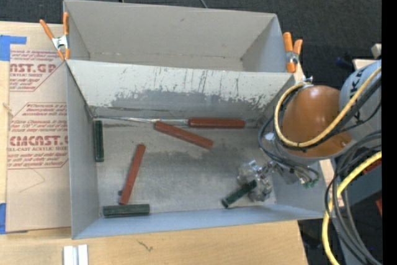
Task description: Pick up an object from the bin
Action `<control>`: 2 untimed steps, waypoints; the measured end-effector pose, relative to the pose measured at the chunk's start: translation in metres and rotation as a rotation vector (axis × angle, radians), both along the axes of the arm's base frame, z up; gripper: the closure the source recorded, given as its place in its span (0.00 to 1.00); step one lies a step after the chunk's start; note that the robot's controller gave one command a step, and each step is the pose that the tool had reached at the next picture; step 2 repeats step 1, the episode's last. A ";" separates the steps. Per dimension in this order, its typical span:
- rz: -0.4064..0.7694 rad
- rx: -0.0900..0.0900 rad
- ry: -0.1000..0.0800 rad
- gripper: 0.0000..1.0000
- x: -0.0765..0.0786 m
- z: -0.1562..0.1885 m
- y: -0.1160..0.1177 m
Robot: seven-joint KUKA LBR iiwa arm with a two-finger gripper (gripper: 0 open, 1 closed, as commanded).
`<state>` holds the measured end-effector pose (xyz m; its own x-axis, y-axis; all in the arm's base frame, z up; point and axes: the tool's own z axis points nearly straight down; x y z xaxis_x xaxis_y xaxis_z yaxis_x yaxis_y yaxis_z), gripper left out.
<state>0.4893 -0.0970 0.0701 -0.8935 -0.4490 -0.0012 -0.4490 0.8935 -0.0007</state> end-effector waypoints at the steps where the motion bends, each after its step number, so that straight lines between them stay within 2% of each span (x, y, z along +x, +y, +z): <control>1: 0.007 0.001 -0.001 1.00 0.018 0.147 0.016; 2: 0.007 0.001 -0.001 1.00 0.018 0.147 0.016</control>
Offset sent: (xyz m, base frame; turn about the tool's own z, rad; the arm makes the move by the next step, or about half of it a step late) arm 0.0000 0.0000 0.0000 0.0000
